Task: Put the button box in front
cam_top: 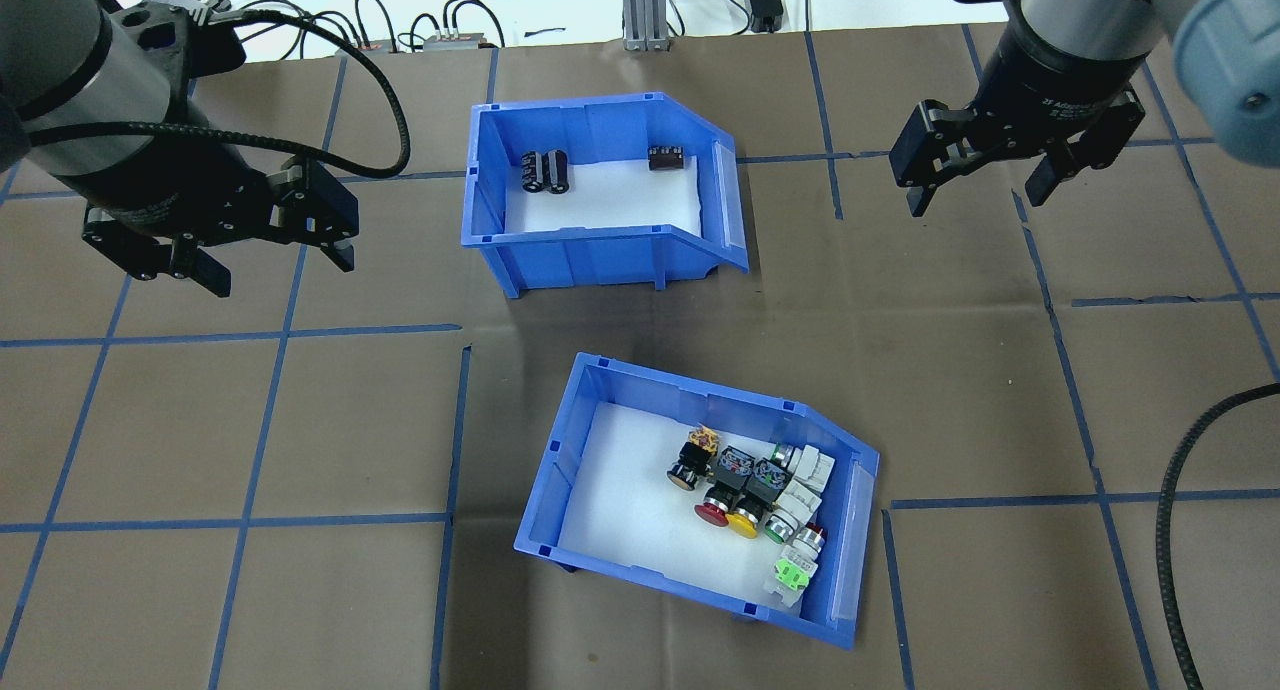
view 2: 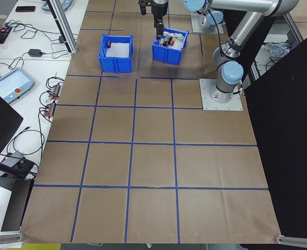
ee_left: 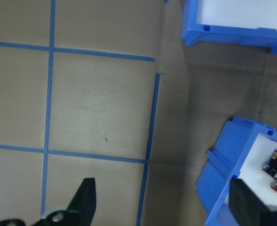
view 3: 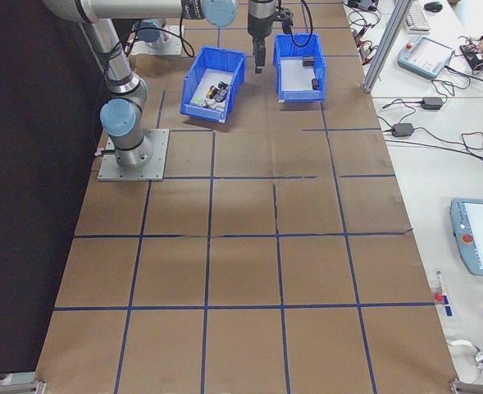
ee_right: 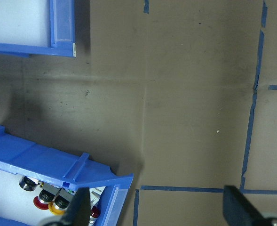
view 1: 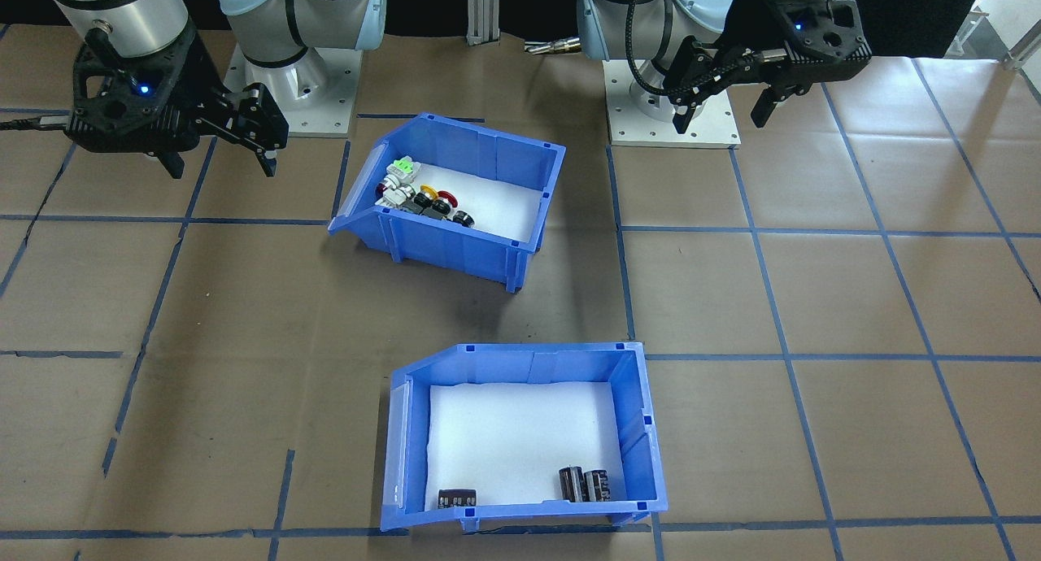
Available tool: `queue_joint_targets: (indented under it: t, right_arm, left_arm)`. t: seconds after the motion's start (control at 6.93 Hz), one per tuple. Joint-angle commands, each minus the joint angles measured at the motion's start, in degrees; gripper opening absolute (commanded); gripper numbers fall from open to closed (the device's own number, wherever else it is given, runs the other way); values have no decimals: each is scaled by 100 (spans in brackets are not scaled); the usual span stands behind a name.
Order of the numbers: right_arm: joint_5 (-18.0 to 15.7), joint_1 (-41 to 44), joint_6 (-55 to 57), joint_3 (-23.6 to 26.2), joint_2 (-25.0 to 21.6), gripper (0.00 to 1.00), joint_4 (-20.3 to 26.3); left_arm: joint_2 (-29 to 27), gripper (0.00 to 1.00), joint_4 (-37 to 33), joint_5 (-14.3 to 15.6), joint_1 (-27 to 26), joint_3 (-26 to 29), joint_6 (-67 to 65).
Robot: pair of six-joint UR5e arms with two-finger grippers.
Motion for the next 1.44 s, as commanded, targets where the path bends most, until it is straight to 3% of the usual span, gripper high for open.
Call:
queue_joint_targets:
  t: [0.0,0.58,0.72,0.87,1.3]
  right_arm:
    - [27,-7,-19,-50,172,100,-41]
    - [158,10,-150,-962,770,100,55]
    - [333,10,-1030,-1112,832,100,3]
    - [291,10,-1665,-1253,1058,100,37]
    - [248,403,-3860,-2322,1989,100,55]
  left_arm:
    - [-25,100,-73,4,-10,-2,-759]
    - [9,100,-73,-119,-509,-159,-2531]
    - [36,100,-82,-102,-807,-177,-3381]
    - [88,100,-82,-102,-1140,-291,-4347]
    - [456,100,31,-119,-1958,-1185,-6669]
